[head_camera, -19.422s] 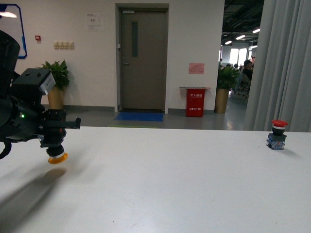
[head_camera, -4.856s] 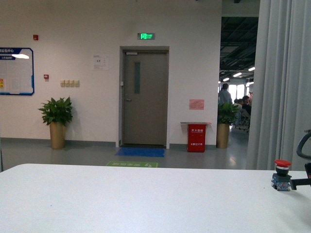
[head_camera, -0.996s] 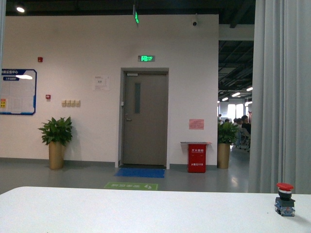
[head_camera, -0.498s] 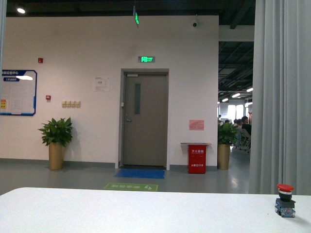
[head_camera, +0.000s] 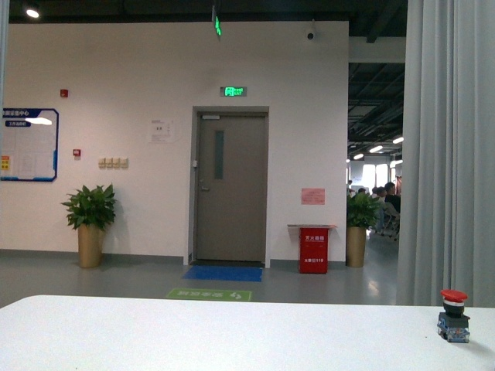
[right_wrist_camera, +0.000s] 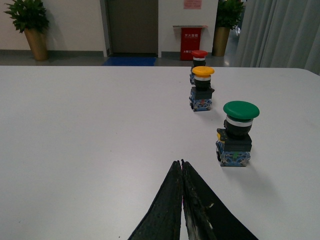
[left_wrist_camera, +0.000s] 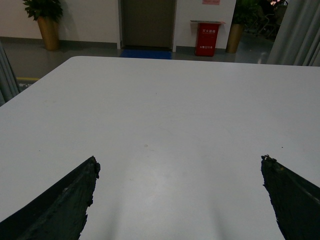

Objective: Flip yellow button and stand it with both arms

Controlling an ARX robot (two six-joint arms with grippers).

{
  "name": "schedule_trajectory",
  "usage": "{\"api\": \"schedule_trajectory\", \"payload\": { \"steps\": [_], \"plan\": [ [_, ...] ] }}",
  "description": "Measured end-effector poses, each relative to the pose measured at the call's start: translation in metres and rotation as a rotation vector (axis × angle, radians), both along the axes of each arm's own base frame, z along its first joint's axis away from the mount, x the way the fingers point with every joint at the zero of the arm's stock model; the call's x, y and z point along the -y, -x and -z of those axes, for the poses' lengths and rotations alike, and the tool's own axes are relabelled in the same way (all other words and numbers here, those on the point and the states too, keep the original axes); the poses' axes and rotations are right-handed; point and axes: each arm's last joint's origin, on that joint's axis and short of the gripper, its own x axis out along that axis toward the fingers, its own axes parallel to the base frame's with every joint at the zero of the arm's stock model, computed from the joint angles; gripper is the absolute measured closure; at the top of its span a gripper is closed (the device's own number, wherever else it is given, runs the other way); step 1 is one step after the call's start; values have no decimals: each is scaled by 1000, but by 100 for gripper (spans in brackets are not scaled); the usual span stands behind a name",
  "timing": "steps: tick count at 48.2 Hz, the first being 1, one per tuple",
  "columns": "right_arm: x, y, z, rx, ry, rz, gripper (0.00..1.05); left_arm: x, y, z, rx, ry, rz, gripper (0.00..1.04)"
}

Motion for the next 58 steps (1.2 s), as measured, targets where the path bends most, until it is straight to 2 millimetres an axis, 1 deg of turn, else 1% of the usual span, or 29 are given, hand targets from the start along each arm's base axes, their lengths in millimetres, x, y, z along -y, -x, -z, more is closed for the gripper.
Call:
{"api": "schedule_trajectory", "payload": {
  "steps": [10,12,13,18,19,24,31,34,35,40,42,46,58],
  "plan": [
    [0,0,0,0,0,0,101,0,0,0,0,0,0,7],
    [0,0,0,0,1,0,95,0,0,0,0,0,0,7],
    [0,0,0,0,1,0,90,0,0,0,0,0,0,7],
    [0,0,0,0,1,0,72,0,0,0,0,0,0,7],
    [0,0,0,0,1,0,71,0,0,0,0,0,0,7],
    [0,0,0,0,1,0,55,0,0,0,0,0,0,7],
    [0,0,0,0,1,0,35,0,0,0,0,0,0,7],
    [0,0,0,0,1,0,24,0,0,0,0,0,0,7],
    [0,0,0,0,1,0,23,0,0,0,0,0,0,7],
    [0,0,0,0,1,0,7,0,0,0,0,0,0,7],
    [0,0,0,0,0,0,5,0,0,0,0,0,0,7],
    [0,0,0,0,1,0,8,0,0,0,0,0,0,7],
    [0,0,0,0,1,0,7,0,0,0,0,0,0,7]
  ]
}}
